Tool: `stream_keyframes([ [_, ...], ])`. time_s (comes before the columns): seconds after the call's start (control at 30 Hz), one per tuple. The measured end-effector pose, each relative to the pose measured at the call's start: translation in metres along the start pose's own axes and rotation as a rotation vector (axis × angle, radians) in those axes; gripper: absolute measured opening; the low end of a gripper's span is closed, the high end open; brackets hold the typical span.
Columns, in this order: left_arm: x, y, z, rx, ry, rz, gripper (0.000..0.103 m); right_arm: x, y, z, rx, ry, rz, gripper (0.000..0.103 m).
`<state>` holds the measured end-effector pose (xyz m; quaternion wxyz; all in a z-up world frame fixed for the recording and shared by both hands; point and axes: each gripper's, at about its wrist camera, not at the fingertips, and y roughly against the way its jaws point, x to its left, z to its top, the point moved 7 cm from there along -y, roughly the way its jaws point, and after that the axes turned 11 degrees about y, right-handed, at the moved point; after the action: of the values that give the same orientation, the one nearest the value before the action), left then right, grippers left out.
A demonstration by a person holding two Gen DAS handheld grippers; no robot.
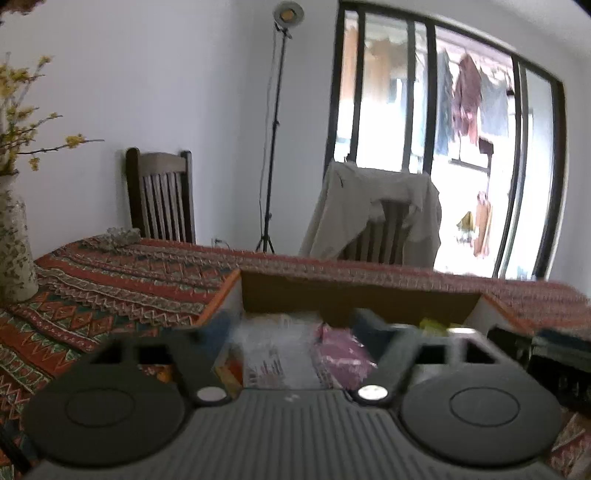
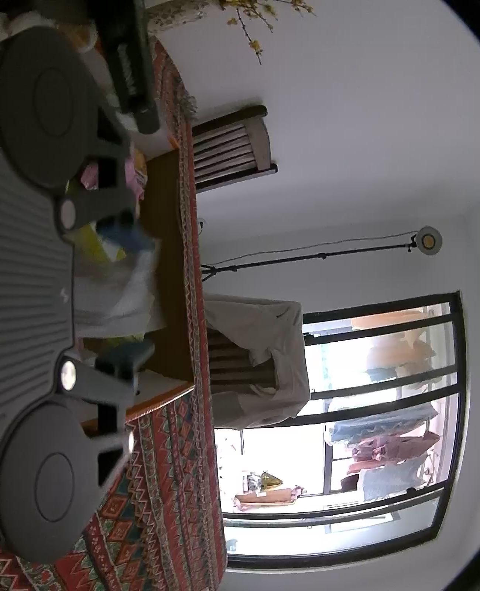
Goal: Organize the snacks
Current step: 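Open the left gripper over the box while the right releases its wrapper inside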
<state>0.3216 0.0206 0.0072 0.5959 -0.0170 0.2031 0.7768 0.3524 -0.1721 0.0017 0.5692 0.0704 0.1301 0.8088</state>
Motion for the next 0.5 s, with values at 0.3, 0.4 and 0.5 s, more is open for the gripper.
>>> stream_keyframes([
  [0.3, 0.0048, 0.0044, 0.0021, -0.013, 0.025, 0.021, 0.103, -0.0044, 0.0021, -0.0039, -0.001, -0.012, -0.031, 0.103],
  [0.4, 0.0063, 0.0053, 0.0031, -0.016, 0.033, 0.025, 0.103, -0.005, 0.0009, -0.0052, 0.009, -0.016, -0.033, 0.103],
  [0.5, 0.0072, 0.0058, 0.0035, -0.017, 0.038, 0.027, 0.103, -0.0069, 0.0015, -0.0049, 0.005, -0.014, -0.035, 0.103],
])
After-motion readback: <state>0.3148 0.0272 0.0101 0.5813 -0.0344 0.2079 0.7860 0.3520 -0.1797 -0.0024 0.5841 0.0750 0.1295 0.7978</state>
